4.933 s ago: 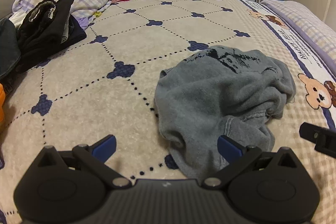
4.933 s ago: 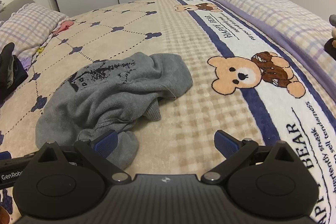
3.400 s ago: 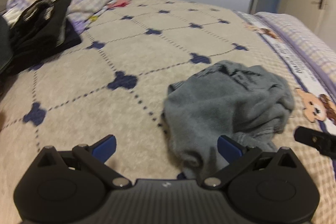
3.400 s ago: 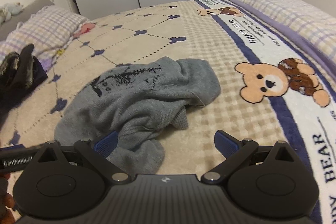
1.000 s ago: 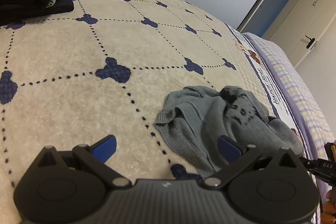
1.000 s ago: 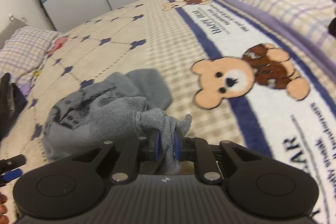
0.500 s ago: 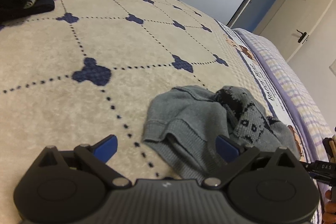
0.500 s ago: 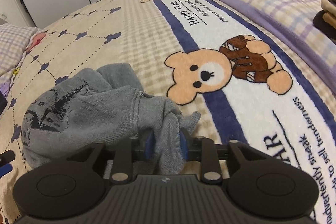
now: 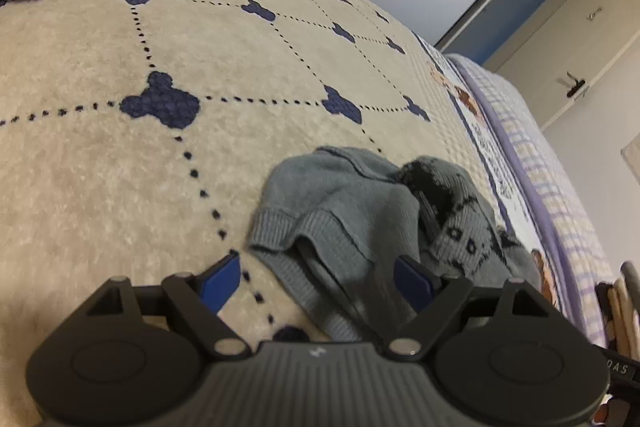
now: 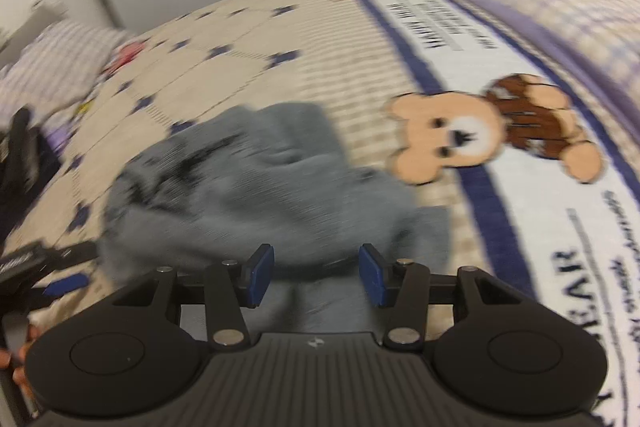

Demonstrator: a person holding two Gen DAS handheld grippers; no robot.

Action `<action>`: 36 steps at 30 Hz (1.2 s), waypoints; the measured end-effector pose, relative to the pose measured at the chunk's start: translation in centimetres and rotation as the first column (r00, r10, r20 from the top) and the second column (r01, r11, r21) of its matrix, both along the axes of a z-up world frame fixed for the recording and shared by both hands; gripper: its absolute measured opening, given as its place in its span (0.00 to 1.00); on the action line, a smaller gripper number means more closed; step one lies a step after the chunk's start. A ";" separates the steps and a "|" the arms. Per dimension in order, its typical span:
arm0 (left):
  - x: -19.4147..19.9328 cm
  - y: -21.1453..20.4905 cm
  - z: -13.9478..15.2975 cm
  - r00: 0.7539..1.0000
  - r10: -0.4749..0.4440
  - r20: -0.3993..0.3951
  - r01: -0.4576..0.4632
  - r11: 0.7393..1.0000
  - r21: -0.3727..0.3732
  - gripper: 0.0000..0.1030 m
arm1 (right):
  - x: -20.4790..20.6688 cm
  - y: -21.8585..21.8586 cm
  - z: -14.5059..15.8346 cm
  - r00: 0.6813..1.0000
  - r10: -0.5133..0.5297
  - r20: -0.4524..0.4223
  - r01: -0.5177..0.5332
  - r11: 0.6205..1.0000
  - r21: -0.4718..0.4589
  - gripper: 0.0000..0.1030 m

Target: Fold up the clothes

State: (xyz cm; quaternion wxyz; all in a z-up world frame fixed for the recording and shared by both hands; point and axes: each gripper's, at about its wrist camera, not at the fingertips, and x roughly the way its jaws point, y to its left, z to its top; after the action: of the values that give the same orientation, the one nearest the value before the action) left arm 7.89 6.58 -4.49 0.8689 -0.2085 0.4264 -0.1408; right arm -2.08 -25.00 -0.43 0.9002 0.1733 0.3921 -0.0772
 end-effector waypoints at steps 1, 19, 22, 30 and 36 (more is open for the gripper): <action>-0.1 -0.2 0.1 1.000 -0.002 0.003 0.002 1.000 0.024 0.85 | 0.2 0.7 -0.1 1.000 0.030 -0.001 -0.030 1.000 0.006 0.49; -2.3 -0.2 0.1 0.997 -0.050 -0.062 0.052 0.998 0.033 0.92 | 1.3 9.1 -3.3 0.911 0.382 -0.156 -0.402 0.907 -0.128 0.49; -3.1 0.5 -0.4 0.994 -0.044 -0.097 0.043 0.999 -0.019 0.92 | 1.4 9.8 -3.6 0.900 0.404 -0.161 -0.428 0.890 -0.159 0.38; -4.1 0.6 -0.5 0.989 -0.078 -0.127 0.065 0.992 -0.109 0.92 | 1.1 9.8 -3.1 0.893 0.437 -0.106 -0.448 0.886 -0.120 0.08; -4.5 0.7 -1.2 0.978 -0.106 -0.179 0.054 0.960 -0.273 0.89 | 0.9 9.6 -2.2 0.863 0.505 0.015 -0.503 0.856 0.118 0.07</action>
State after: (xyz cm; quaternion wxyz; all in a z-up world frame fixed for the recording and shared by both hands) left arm 3.41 7.30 -5.73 0.7813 -0.3188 0.4932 -0.2114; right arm -1.21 -15.37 -2.62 0.8740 0.1167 0.4348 0.1829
